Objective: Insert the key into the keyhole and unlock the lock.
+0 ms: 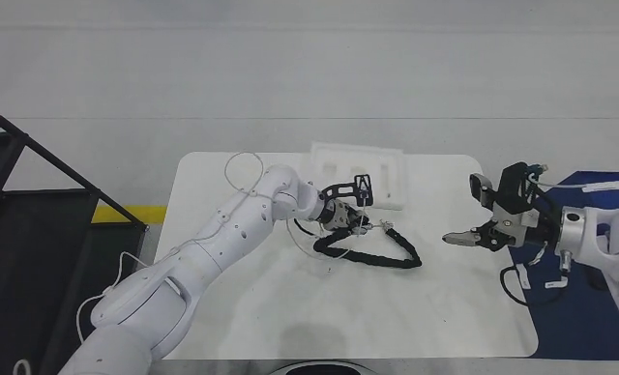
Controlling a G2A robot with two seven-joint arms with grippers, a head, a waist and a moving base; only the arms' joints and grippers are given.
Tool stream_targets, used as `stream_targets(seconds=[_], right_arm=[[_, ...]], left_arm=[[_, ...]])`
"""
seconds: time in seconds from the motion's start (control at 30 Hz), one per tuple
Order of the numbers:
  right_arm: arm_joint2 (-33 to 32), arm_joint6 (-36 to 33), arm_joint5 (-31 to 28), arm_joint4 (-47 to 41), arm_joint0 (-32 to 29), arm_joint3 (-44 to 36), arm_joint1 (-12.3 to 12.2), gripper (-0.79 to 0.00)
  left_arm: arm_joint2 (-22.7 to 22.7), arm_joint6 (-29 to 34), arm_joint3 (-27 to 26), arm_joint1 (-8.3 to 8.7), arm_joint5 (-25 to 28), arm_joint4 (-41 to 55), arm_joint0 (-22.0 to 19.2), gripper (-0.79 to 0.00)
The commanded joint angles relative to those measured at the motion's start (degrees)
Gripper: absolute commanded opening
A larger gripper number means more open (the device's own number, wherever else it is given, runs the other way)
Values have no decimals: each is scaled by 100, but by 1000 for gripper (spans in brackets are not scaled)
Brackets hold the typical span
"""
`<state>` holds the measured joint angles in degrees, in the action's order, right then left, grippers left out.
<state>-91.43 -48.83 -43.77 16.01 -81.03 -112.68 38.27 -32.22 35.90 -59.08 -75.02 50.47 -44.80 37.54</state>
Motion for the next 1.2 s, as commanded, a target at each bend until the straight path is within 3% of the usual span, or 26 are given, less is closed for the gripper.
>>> stream_targets(seconds=[0.0, 0.03, 0.07, 0.1, 0.27, 0.47, 0.63, 0.77, 1.0, 1.17], right_arm=[[9, 18, 2, 3, -6, -3, 0, 0], [19, 47, 8, -3, -3, 11, 1, 0], [32, 83, 9, -9, 3, 28, 4, 0], [46, 133, 1, -14, 13, 47, 7, 0], [169, 475, -149, 69, 63, 192, 38, 0], [368, 866, -390, 43, 186, 476, 82, 0], [569, 1208, -690, 26, 470, 843, 130, 0], [711, 1523, -949, 71, 823, 1214, 179, 0], [1048, 1635, -1424, 406, 1610, 1715, 244, 0], [1308, 1687, -1424, 356, 2051, 2126, 264, 0]], left_arm=[[38, 206, 66, -13, -80, 58, -2, -785], [60, 302, 100, -21, -121, 68, -12, -785], [76, 362, 145, -32, -154, 110, -10, -459], [100, 444, 192, -43, -175, 133, -19, 0], [155, 436, 338, -98, -209, 89, -85, 0], [-215, -521, 145, 18, -103, -380, -142, 0], [-1195, -1788, -760, 396, -102, -1166, 62, 0], [-2251, -2602, -1802, 762, 3, -1808, 589, 0], [-3652, -2184, -3042, 1185, 462, -2152, 1292, 0], [-4384, -2189, -3403, 1348, 745, -2097, 1513, 0]])
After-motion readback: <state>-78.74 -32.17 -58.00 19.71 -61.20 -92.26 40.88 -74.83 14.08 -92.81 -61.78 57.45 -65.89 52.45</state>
